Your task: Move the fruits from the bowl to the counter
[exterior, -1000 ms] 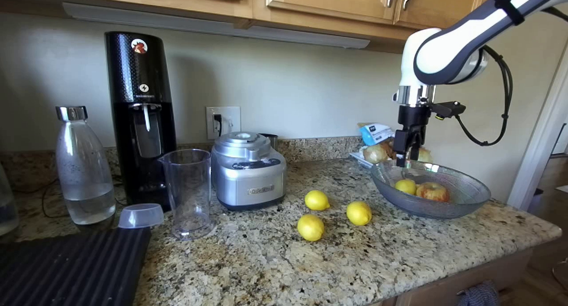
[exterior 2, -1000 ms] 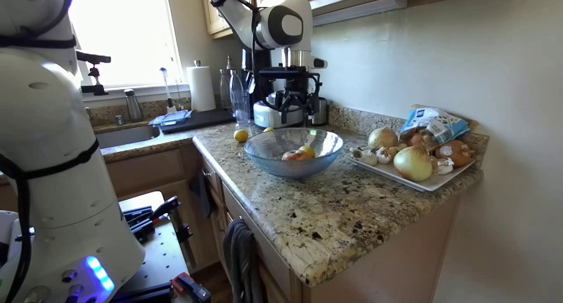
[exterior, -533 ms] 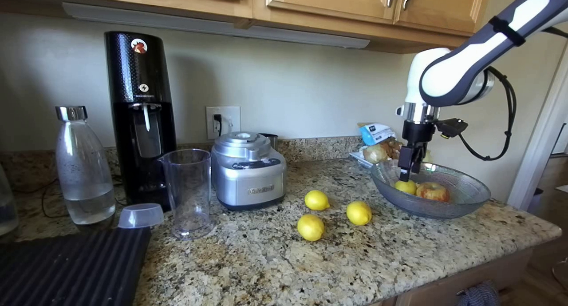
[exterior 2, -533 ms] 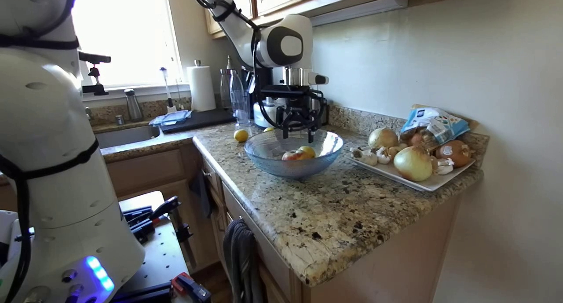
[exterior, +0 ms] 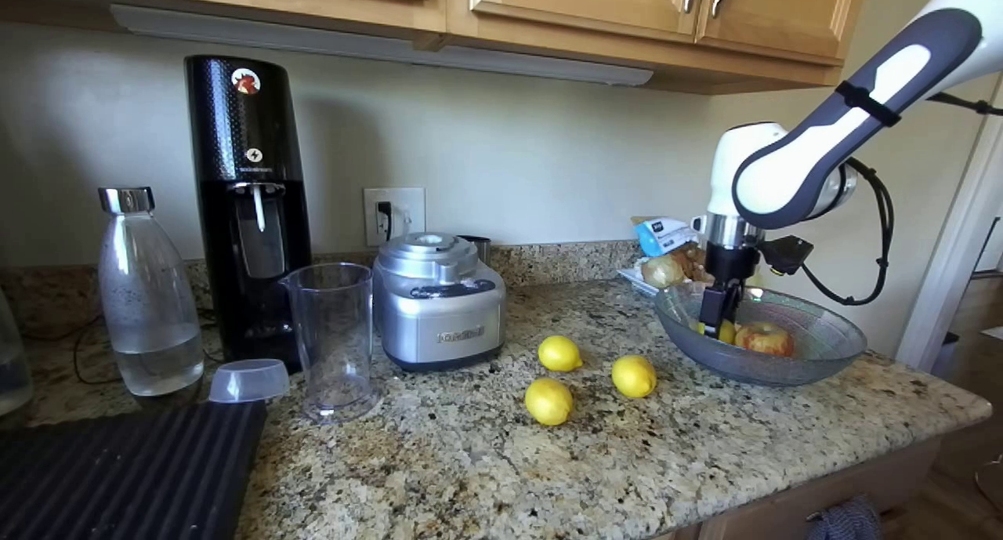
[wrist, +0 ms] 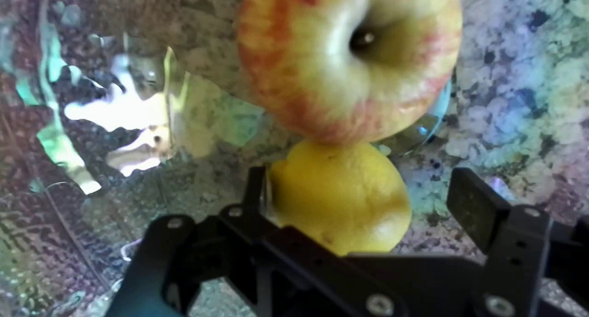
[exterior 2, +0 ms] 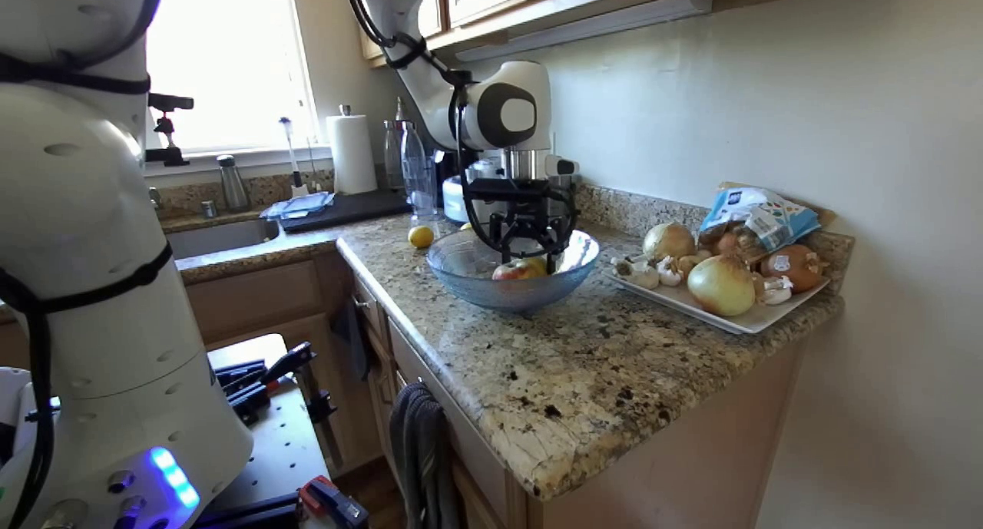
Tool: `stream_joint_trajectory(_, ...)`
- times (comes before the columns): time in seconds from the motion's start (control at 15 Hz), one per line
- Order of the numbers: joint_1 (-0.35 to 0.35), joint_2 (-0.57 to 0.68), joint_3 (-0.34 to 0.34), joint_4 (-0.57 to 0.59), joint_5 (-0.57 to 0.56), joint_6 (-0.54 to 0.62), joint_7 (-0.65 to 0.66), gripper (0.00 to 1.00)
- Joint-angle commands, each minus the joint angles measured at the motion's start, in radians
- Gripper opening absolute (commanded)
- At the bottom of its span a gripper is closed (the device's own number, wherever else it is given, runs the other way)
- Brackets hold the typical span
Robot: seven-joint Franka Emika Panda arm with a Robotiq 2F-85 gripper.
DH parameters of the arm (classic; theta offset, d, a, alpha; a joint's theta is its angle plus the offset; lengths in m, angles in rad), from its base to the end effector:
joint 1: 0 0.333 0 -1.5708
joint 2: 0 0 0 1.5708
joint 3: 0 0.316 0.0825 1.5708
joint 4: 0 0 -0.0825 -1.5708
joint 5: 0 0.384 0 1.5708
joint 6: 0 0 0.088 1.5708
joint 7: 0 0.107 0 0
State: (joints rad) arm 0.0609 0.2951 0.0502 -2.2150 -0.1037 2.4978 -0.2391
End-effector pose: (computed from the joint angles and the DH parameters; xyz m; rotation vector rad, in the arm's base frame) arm 0.5473 0.0618 0.2422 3.0235 0.6625 -0.0222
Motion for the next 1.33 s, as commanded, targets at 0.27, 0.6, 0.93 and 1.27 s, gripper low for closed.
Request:
stream_joint_trajectory(0.27, -0.014, 0.029, 0.006, 0.013, -0.027, 0.034, -0.014, 0.89)
stream_joint_trajectory(0.6, -0.014, -0.002, 0.009, -0.004, -0.019, 0.032, -0.005, 0.48)
stream_joint_trajectory(0.93, -0.002, -0.072, 0.005, -0.030, -0.020, -0.025, 0.043, 0.43)
stream_joint_trajectory(1.27, 0.023, -0.190, 0.009, -0.056, -0.052, -0.067, 0.088, 0.43)
